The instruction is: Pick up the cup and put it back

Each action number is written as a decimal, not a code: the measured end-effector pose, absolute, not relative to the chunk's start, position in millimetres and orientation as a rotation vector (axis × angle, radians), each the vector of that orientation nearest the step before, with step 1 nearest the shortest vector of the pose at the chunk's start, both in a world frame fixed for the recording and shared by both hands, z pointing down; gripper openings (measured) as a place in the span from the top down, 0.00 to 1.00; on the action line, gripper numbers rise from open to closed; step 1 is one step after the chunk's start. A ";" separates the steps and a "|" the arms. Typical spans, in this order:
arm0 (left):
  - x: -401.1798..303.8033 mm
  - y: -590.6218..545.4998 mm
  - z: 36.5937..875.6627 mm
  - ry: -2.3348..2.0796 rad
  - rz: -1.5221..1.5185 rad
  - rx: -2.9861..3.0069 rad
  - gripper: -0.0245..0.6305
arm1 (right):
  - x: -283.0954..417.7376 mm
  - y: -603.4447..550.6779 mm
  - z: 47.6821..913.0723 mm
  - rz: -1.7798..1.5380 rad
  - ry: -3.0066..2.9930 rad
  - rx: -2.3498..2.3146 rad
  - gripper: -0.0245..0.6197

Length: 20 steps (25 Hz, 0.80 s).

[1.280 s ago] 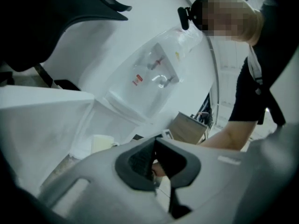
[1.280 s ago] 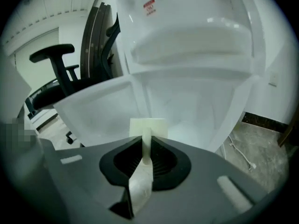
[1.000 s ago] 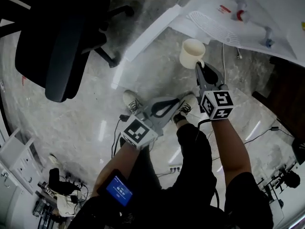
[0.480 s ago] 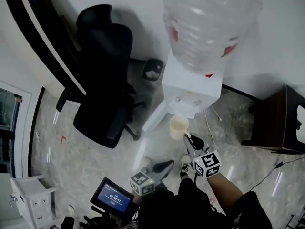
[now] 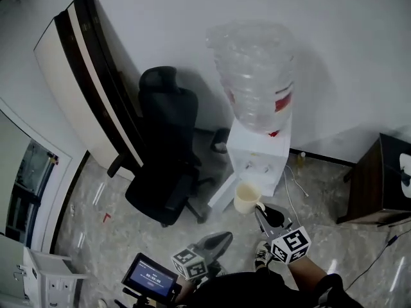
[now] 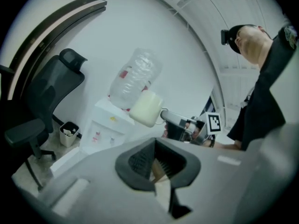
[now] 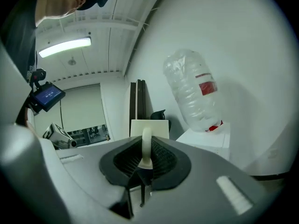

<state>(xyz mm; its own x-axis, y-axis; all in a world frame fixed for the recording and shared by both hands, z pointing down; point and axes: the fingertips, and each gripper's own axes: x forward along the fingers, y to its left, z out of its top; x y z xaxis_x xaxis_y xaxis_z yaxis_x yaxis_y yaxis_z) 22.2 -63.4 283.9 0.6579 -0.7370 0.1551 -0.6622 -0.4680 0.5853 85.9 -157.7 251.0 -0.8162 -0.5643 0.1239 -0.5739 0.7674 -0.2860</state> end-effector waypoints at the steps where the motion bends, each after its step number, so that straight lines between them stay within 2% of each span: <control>1: 20.1 -57.2 282.1 -1.068 -0.154 2.260 0.96 | 87.7 -148.2 245.4 0.489 -2.931 0.963 0.89; 7: -6.0 -2.1 259.0 -0.959 -0.187 2.362 0.96 | 85.4 -70.2 226.9 0.460 -2.902 1.148 0.89; 14: -49.0 103.9 246.3 -0.794 -0.138 2.471 0.96 | 48.9 52.3 219.7 0.460 -2.818 1.366 0.89; 20: -58.6 162.1 226.9 -0.689 -0.097 2.561 0.95 | 25.8 133.6 208.2 0.450 -2.779 1.428 0.89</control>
